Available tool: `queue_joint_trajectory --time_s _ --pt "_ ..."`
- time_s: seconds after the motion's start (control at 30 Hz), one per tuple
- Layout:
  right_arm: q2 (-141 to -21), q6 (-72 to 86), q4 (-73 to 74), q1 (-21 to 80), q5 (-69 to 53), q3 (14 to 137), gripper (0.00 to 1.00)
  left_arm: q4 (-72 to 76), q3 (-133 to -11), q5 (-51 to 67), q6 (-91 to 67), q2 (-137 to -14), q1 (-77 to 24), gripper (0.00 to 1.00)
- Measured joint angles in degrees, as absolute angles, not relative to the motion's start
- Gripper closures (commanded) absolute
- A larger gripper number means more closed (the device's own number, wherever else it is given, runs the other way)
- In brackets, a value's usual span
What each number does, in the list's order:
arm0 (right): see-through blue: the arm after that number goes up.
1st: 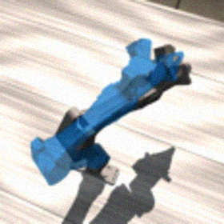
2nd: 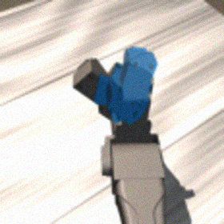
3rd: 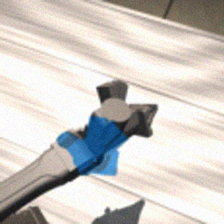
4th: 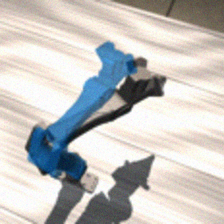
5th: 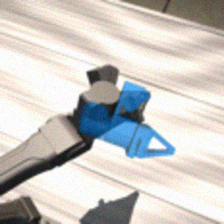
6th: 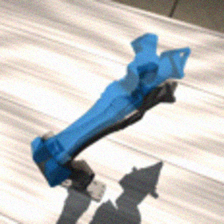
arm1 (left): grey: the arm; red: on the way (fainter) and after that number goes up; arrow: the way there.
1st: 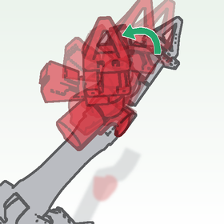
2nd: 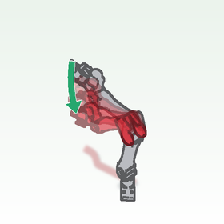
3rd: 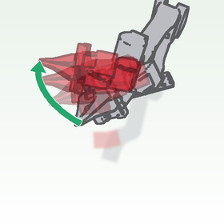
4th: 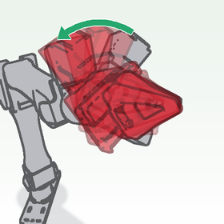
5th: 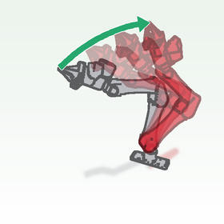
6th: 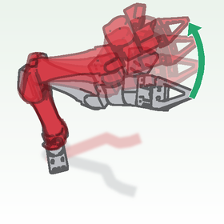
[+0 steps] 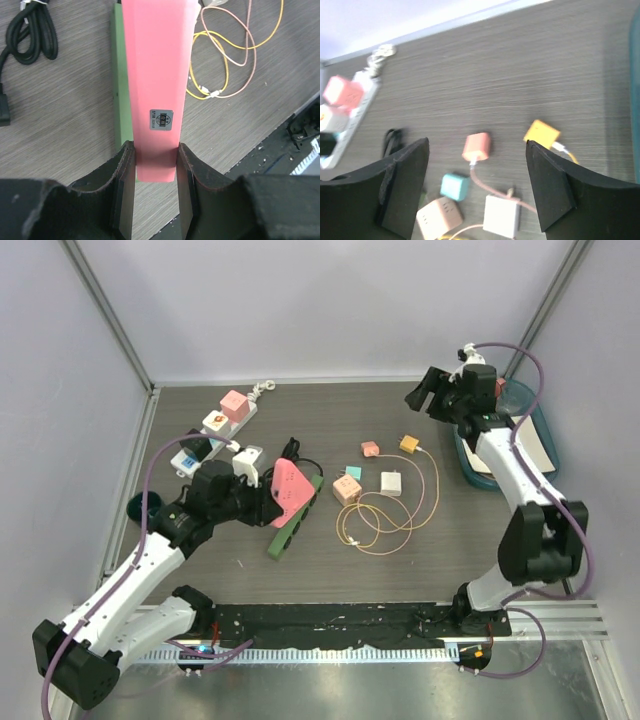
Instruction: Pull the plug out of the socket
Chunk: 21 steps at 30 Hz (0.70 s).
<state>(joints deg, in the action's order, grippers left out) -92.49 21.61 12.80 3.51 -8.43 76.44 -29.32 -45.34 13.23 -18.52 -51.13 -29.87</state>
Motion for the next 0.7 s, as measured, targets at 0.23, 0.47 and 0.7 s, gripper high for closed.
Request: queue_joint_trajectory --time_s 0.23,0.47,0.7 --pt "-75.55 24.69 -0.89 5.34 -30.35 58.54 0.20 -26.24 -43.79 19.68 -19.59 -51.03 -29.87 1.00" --pt "-68.84 26.92 -8.38 15.99 -45.01 46.83 0.18 -20.73 -42.59 32.01 -22.13 -52.73 -29.87 1.00" --pt "-68.03 29.91 -15.11 23.92 -54.39 43.79 0.15 -16.95 -42.41 41.58 -23.90 -55.27 -29.87 1.00"
